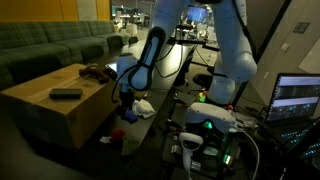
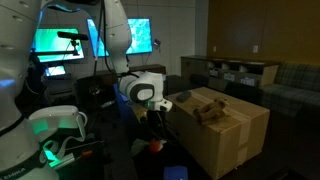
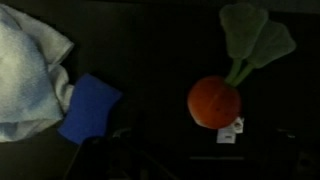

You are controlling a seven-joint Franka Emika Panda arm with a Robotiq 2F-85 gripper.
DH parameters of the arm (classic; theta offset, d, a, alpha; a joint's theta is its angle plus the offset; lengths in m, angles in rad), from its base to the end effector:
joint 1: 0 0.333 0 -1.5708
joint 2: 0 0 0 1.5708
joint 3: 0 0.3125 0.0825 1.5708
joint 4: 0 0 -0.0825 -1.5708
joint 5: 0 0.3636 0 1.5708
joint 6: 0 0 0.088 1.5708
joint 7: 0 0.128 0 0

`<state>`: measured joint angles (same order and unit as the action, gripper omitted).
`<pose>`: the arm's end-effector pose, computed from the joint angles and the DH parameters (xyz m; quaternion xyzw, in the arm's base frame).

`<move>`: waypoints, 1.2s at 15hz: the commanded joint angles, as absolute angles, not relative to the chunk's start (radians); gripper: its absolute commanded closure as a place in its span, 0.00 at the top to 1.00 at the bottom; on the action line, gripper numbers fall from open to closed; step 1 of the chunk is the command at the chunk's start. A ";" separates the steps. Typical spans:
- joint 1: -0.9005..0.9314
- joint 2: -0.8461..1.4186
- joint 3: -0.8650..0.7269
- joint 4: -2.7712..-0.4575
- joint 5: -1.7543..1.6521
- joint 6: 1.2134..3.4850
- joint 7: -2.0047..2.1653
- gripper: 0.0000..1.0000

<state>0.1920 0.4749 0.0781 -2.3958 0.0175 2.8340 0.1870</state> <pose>0.4585 0.1300 0.1145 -0.9992 -0.0292 0.0220 0.0159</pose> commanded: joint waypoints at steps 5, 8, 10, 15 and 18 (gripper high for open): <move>0.304 0.459 0.034 -2.354 0.004 2.686 0.354 1.00; 0.286 0.517 -0.012 -2.338 -0.003 2.704 0.365 1.00; 0.255 0.547 -0.018 -2.323 0.012 2.709 0.335 1.00; 0.228 0.623 -0.010 -2.283 0.027 2.734 0.324 1.00; 0.169 0.701 -0.011 -2.205 0.030 2.730 0.263 1.00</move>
<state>0.2200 0.6275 -0.0198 -2.2798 0.0168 2.7169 0.3217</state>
